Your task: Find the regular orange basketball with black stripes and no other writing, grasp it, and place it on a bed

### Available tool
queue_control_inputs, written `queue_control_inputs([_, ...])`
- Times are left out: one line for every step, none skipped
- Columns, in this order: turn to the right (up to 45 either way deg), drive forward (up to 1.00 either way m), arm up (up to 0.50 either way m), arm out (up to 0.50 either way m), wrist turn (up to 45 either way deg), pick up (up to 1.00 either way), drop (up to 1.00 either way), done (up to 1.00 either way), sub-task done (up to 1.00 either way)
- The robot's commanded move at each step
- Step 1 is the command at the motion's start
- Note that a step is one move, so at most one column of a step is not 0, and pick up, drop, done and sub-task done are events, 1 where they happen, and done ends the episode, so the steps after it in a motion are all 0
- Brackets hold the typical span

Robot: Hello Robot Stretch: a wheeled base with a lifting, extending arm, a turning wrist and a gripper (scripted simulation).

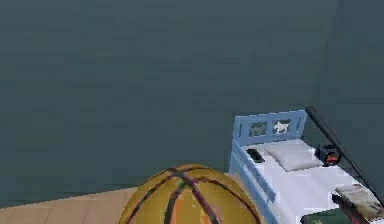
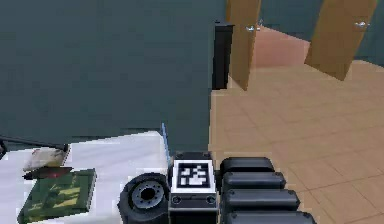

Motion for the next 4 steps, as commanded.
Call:
queue_control_inputs([-3.0, 0.0, 0.0, 0.0, 0.0, 0.0, 0.0, 0.0, 0.0])
queue_control_inputs([0.0, 0.75, 0.0, 0.0, 0.0, 0.0, 0.0, 0.0, 0.0])
queue_control_inputs([45.0, 0.0, 0.0, 0.0, 0.0, 0.0, 0.0, 0.0, 0.0])
queue_control_inputs([27.0, 0.0, 0.0, 0.0, 0.0, 0.0, 0.0, 0.0, 0.0])
